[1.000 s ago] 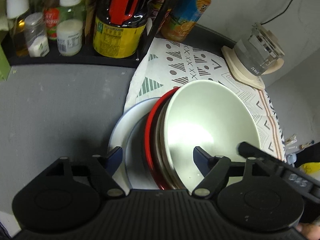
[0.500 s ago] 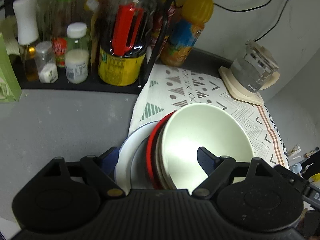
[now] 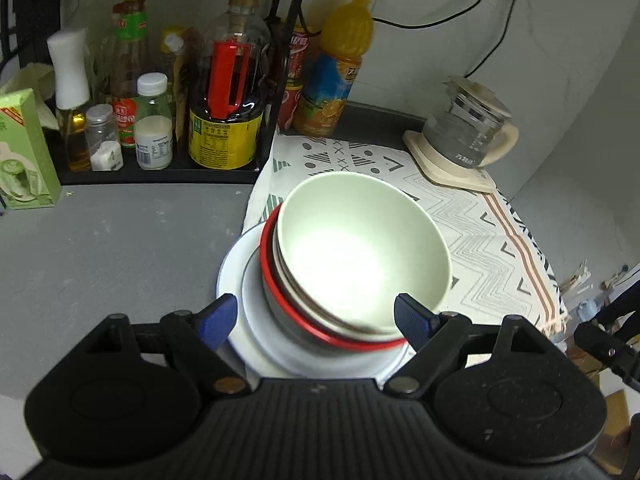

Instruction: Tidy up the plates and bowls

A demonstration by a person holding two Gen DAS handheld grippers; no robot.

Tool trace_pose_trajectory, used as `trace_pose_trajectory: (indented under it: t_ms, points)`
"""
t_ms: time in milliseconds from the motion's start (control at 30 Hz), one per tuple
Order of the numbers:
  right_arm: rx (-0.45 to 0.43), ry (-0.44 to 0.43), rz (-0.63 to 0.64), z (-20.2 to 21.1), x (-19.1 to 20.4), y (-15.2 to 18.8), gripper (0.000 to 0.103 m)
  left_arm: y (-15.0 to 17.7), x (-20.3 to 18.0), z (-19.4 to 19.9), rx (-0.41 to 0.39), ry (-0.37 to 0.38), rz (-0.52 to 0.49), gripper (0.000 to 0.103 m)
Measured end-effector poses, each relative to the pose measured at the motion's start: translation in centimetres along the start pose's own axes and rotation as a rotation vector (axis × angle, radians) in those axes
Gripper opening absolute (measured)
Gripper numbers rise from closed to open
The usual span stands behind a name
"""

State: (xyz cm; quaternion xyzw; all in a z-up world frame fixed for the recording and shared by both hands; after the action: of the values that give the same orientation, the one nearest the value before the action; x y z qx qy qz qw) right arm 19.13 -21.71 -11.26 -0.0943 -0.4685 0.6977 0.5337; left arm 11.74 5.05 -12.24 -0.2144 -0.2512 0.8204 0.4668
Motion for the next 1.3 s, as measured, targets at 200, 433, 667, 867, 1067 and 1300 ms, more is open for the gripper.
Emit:
trace_pose_trajectory:
  t_ms: [200, 433, 667, 867, 1067, 1300]
  points:
    - [-0.027, -0.001, 0.012, 2.5, 0.5, 1.1, 0.103, 2.0, -0.4, 2.5, -0.026, 0.017, -0.015, 0.084]
    - [-0.061, -0.009, 0.018, 5.7, 1.2, 2.3, 0.103, 3.8, -0.6, 5.4, -0.064, -0.005, -0.047, 0.084]
    - [-0.086, 0.018, 0.037, 8.3, 1.7, 3.3, 0.103, 5.3, -0.7, 8.3, -0.089, 0.008, -0.094, 0.089]
    - [-0.095, 0.028, 0.045, 10.1, 2.2, 3.9, 0.103, 6.2, -1.0, 10.3, -0.104, 0.037, -0.104, 0.095]
    - [-0.098, 0.039, 0.037, 11.5, 2.7, 4.4, 0.103, 7.0, -1.2, 12.0, -0.108, 0.029, -0.125, 0.097]
    - [-0.094, 0.041, 0.055, 12.9, 3.4, 4.8, 0.103, 7.8, -0.8, 13.7, -0.111, 0.019, -0.139, 0.097]
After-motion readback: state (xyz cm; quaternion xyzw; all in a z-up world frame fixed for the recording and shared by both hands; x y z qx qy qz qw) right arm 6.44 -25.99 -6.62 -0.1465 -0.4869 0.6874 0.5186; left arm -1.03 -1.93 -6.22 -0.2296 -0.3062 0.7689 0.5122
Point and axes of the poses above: each gripper's, at about its wrist camera, not at the fingertips, and z roughly against the way its jaws point, x to its left, y to its underside, the point moved 9 cm from there along -z, roughly the way its jaws point, and after that the axes turned 10 degrees about -y, right-handed, at the moved point
